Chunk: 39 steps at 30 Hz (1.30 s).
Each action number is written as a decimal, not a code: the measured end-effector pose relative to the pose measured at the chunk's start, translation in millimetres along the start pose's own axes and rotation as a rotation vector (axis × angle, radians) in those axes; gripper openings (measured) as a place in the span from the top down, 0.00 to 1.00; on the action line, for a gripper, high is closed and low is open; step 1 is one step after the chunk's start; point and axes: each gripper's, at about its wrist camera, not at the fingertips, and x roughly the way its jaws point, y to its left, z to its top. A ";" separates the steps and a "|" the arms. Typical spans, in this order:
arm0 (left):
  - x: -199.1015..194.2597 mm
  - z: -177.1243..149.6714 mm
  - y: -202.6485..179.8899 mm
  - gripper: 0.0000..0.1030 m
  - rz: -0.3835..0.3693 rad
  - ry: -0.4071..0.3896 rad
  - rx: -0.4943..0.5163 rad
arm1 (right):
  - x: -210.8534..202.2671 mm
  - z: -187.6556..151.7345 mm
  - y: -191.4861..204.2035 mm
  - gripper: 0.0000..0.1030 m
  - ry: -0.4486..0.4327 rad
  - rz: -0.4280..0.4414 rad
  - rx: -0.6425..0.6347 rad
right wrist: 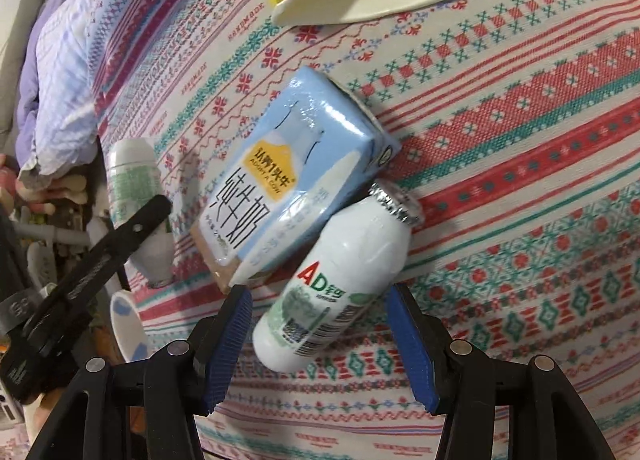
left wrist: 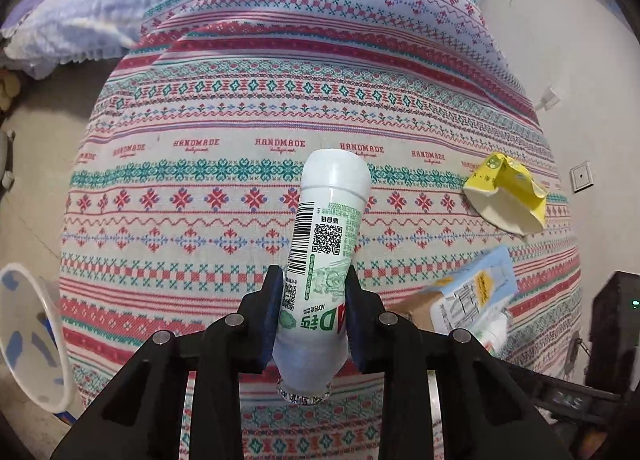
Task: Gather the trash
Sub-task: 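Grasp a white AD bottle with the left gripper while the right grasps another, then move both bottles over the wastebasket and open both grippers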
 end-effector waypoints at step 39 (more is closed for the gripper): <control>-133.0 -74.1 255.3 0.70 -0.029 -0.163 -0.518 | -34.3 -19.5 118.7 0.61 -0.365 0.018 -0.344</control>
